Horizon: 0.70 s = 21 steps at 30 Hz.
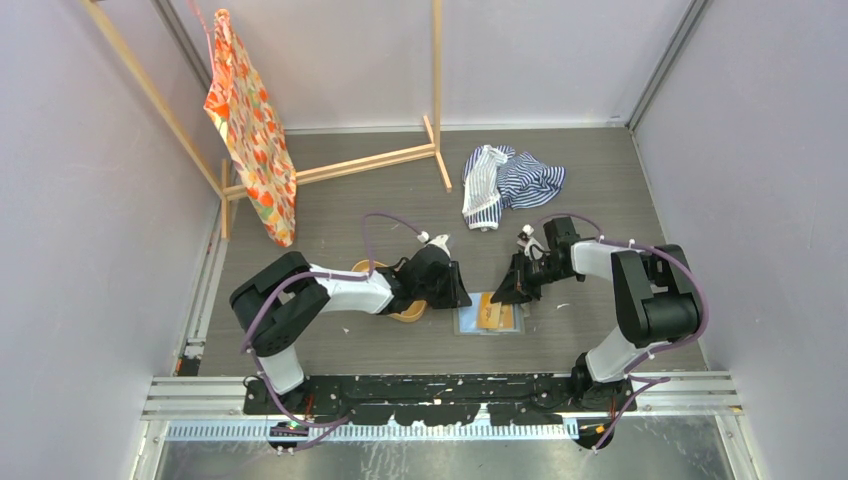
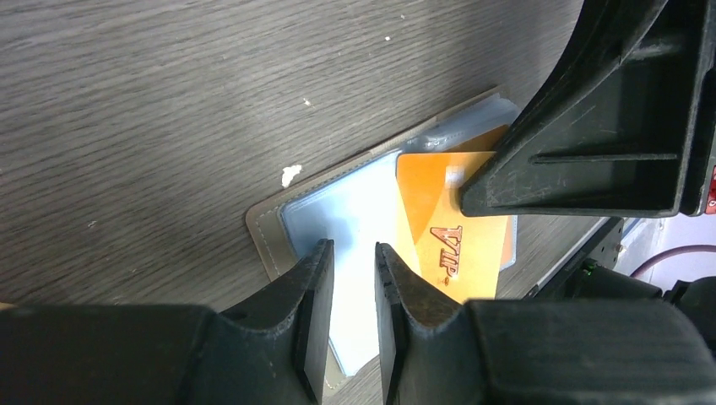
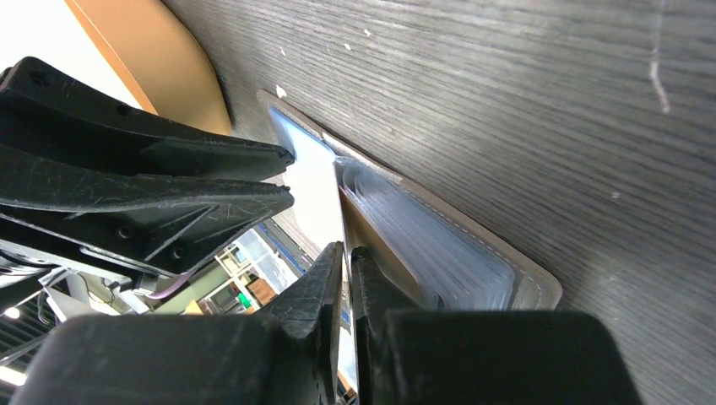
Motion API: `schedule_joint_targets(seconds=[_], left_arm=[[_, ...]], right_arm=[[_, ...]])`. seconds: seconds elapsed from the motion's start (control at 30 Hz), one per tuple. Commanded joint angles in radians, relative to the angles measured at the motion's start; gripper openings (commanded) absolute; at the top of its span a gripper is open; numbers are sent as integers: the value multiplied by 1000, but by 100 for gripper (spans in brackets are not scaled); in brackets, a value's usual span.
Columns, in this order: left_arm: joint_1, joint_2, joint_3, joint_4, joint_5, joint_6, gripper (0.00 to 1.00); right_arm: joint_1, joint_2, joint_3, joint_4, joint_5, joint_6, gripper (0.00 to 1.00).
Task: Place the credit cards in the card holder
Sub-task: Insert the credit card into the card holder.
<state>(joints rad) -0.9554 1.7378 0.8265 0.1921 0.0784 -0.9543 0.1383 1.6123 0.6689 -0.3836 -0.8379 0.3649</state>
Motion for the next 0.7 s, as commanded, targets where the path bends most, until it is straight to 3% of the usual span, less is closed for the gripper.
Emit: schedule_joint_targets(seconds=[0.0,0.67], left_arm=[[12,20,20,-32,-34,10,26],[29,18,2,-29,-31,6,24]], right_arm=[[9,9,34,-32,-13,-17,14],[25,-34,52,-125,72,-32,33]])
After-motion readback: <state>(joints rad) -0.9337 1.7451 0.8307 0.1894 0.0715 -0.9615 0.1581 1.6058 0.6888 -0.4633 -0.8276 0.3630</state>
